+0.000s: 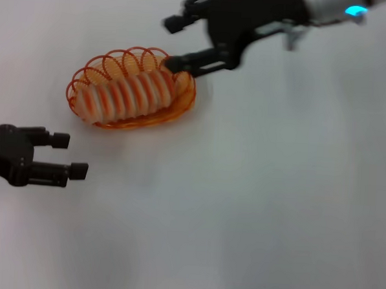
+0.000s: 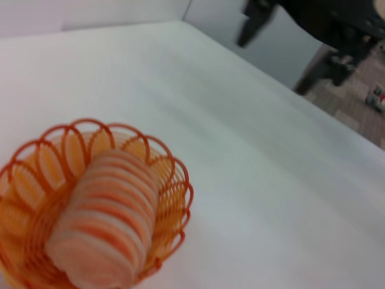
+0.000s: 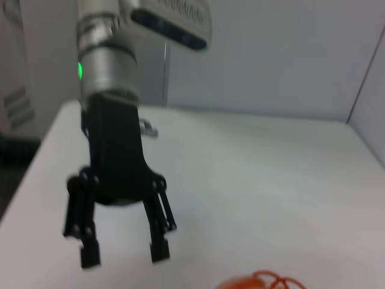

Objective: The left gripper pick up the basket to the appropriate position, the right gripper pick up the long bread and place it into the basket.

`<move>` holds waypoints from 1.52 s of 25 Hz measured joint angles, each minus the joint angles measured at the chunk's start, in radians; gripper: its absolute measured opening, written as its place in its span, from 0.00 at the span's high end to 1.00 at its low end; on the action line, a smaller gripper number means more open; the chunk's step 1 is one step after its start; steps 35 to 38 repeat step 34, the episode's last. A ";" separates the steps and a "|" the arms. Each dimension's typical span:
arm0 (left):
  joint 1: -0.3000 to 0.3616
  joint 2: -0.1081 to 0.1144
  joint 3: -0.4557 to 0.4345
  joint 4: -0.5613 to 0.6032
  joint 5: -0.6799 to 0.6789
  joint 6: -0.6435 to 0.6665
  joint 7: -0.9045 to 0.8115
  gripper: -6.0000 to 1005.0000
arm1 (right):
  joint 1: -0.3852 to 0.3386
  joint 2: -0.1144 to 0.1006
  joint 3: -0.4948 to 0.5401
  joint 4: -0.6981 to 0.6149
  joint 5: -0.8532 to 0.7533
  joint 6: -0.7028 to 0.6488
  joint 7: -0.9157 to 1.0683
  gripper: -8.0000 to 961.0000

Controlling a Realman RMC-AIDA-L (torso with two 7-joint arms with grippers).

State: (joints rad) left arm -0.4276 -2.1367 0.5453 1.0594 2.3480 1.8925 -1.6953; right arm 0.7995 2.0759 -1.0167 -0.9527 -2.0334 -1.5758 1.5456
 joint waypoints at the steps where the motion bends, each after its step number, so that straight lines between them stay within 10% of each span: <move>1: 0.000 0.000 -0.007 0.000 -0.008 -0.003 0.002 0.13 | -0.030 -0.001 0.042 0.001 0.020 -0.038 -0.016 0.34; 15: 0.013 -0.007 -0.044 -0.076 -0.129 -0.143 0.073 0.13 | -0.372 -0.051 0.279 0.137 0.110 -0.171 -0.113 0.34; 38: 0.039 -0.009 -0.071 -0.078 -0.192 -0.185 0.100 0.13 | -0.369 -0.029 0.289 0.189 0.050 -0.099 -0.170 0.34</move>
